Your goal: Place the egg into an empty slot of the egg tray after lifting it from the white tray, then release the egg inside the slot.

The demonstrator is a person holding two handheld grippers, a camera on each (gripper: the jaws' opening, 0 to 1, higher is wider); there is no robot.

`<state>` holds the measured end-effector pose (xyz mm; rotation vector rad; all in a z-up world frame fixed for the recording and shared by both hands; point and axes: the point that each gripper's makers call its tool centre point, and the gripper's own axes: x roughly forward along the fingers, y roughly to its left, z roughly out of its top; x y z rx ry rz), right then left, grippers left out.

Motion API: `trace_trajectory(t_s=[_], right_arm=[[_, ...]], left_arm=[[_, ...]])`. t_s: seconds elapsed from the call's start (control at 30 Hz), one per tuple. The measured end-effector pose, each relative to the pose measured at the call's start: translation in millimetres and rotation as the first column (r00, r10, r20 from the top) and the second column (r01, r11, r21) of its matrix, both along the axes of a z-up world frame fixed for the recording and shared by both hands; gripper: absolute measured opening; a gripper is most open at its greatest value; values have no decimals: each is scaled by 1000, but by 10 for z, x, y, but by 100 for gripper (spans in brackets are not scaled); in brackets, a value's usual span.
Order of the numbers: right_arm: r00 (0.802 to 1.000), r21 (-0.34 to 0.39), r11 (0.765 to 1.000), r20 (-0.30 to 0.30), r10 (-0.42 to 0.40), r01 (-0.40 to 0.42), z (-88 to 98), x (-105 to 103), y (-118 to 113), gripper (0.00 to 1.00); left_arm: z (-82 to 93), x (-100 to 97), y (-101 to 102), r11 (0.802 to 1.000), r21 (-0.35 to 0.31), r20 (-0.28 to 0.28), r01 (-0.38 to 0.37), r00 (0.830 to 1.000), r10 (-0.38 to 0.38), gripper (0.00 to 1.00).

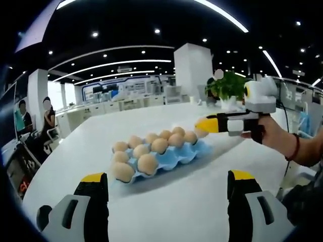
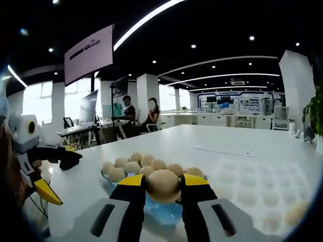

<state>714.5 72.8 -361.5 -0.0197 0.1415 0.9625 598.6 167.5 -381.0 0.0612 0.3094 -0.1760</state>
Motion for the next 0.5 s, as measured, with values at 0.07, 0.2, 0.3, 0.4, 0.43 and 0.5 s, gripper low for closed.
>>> trace_trajectory(t_s=[0.07, 0.2, 0.3, 0.4, 0.43, 0.5], right_arm=[[1000, 2, 1000, -7, 14, -14, -3, -14, 60, 28], [999, 8, 999, -13, 37, -37, -7, -47, 183, 28], [998, 6, 998, -11, 66, -66, -15, -105, 272, 28], [996, -2, 996, -3, 87, -87, -28, -121, 361, 28], [995, -5, 995, -4, 98, -98, -34, -141, 395, 28], [994, -5, 994, -4, 108, -108, -42, -161, 437, 28]], left_arm=[[5, 0, -13, 1000, -1, 1, 4, 1000, -4, 100], [3, -4, -9, 1000, 4, -1, 4, 1000, -4, 100], [5, -8, 11, 1000, 4, -2, 1, 1000, -1, 100], [10, -11, 25, 1000, 3, 0, -3, 1000, 3, 100], [9, -13, 27, 1000, 3, -1, -4, 1000, 4, 100], [11, -10, 22, 1000, 3, 0, -3, 1000, 3, 100]])
